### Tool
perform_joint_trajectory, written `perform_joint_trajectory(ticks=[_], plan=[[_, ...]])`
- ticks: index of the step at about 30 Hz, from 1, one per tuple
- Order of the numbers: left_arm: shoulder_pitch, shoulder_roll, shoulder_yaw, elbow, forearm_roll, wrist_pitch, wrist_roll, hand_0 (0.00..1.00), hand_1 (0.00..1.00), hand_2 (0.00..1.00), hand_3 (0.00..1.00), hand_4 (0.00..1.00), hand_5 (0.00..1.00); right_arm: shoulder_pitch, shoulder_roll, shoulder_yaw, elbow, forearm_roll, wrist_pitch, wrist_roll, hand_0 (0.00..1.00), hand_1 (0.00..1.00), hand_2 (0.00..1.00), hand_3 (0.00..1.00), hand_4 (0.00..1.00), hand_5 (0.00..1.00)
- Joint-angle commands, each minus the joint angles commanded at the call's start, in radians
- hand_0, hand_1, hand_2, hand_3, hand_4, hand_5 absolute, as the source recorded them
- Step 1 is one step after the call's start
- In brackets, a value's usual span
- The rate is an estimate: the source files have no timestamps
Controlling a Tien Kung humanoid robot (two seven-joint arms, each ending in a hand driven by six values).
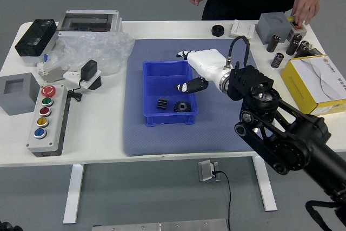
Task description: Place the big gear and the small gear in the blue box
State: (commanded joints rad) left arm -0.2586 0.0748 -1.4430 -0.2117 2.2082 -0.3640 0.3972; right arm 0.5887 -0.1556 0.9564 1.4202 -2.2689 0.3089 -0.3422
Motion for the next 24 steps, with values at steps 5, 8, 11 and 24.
perform_joint_trajectory(ticks=[5,8,11,24], plan=[[-0.001,0.0,-0.001,0.0,-0.001,0.002,0.0,0.87,0.84,0.836,0.884,0.762,0.746,-0.035,-0.04,0.074,0.067,0.0,-0.017,0.003,0.834,0.76,0.827,0.903,0.831,0.536],[-0.001,0.001,-0.002,0.001,0.001,0.002,-0.001,0.87,0.84,0.836,0.885,0.762,0.746,-0.059,-0.067,0.113,0.1,0.002,-0.034,0.009,0.868,0.806,0.837,0.889,0.796,0.535],[0.0,0.001,-0.001,0.001,0.0,0.003,-0.001,0.87,0.84,0.836,0.885,0.762,0.746,-0.083,-0.095,0.146,0.118,0.033,-0.068,0.022,0.868,0.806,0.837,0.889,0.796,0.535],[-0.001,0.001,-0.001,0.003,0.002,0.01,-0.004,0.871,0.84,0.835,0.885,0.761,0.746,-0.194,-0.204,0.309,0.105,0.346,-0.287,0.133,0.903,0.829,0.878,0.736,0.473,0.595]])
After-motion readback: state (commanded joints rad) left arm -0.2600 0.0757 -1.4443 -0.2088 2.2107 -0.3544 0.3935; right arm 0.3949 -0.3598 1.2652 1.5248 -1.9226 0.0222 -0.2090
